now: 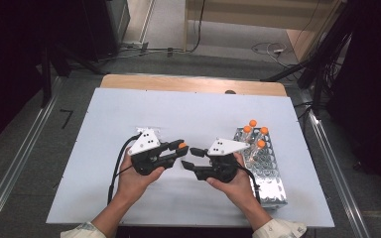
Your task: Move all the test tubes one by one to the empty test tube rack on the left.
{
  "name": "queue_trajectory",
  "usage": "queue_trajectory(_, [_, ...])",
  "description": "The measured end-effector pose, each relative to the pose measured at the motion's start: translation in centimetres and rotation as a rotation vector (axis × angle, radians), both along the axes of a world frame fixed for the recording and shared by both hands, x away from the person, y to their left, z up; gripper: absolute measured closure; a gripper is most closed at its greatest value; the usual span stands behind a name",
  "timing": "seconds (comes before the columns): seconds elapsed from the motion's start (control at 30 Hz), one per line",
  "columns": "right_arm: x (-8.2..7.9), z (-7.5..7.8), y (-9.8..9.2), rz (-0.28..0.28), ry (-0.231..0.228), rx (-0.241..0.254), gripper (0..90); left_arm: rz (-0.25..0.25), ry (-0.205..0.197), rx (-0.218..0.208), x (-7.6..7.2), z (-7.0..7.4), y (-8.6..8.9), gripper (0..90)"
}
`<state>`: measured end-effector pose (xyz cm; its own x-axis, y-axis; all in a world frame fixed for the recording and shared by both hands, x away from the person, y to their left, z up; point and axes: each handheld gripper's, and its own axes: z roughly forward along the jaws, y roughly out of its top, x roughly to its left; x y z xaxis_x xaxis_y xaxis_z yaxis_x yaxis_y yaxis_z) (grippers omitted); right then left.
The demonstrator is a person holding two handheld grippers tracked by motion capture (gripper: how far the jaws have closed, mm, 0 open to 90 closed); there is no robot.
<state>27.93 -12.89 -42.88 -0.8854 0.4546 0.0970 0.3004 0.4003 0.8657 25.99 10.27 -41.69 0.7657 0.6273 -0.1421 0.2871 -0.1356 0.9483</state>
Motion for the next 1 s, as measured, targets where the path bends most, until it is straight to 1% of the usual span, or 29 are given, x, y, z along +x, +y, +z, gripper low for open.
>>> queue_trajectory(0.03, [0.0, 0.0, 0.0, 0.000, 0.000, 0.000, 42.5, 0.003, 0.002, -0.004, 0.0, 0.1, 0.1, 70.6])
queue_trajectory(0.07, [0.0, 0.0, 0.0, -0.007, -0.003, 0.000, 39.8, 0.008, 0.004, -0.006, 0.1, 0.1, 0.2, 70.6])
queue_trajectory(0.1, [-0.1, 0.2, -0.1, -0.016, -0.006, 0.002, 34.1, 0.009, 0.002, -0.004, 0.2, 0.2, 0.3, 70.6])
queue_trajectory(0.13, [-0.1, 0.2, -0.1, -0.016, -0.006, 0.002, 34.1, 0.014, 0.002, -0.011, 0.2, 0.3, 0.4, 70.6])
queue_trajectory(0.2, [-0.3, 0.4, -0.3, -0.034, -0.012, 0.002, 29.7, 0.018, 0.001, -0.012, 0.3, 0.5, 0.6, 70.6])
queue_trajectory(0.27, [-0.5, 0.6, -0.4, -0.054, -0.026, 0.004, 26.6, 0.025, -0.003, -0.021, 0.4, 0.7, 0.8, 70.6])
queue_trajectory(0.37, [-0.8, 1.0, -0.8, -0.081, -0.032, -0.001, 26.2, 0.034, -0.012, -0.028, 0.5, 1.3, 1.3, 70.6])
queue_trajectory(0.4, [-0.9, 1.2, -1.0, -0.086, -0.034, 0.000, 26.1, 0.039, -0.015, -0.036, 0.6, 1.4, 1.4, 70.6])
queue_trajectory(0.5, [-1.3, 1.7, -1.9, -0.103, -0.041, 0.015, 26.2, 0.053, -0.018, -0.049, 0.9, 1.8, 1.9, 70.6])
queue_trajectory(0.57, [-1.3, 1.8, -2.1, -0.104, -0.043, 0.015, 26.2, 0.065, -0.018, -0.060, 1.1, 2.1, 2.3, 70.6])
queue_trajectory(0.73, [-1.3, 1.9, -3.0, -0.127, -0.046, 0.016, 26.2, 0.094, -0.015, -0.072, 1.7, 2.6, 3.2, 70.6])
queue_trajectory(0.9, [-1.5, 1.9, -3.9, -0.144, -0.056, 0.019, 26.1, 0.133, -0.014, -0.072, 2.5, 2.8, 4.2, 70.6])
queue_trajectory(1.0, [-1.6, 1.9, -4.6, -0.162, -0.053, 0.021, 26.2, 0.160, -0.023, -0.066, 3.0, 2.8, 4.8, 70.6])
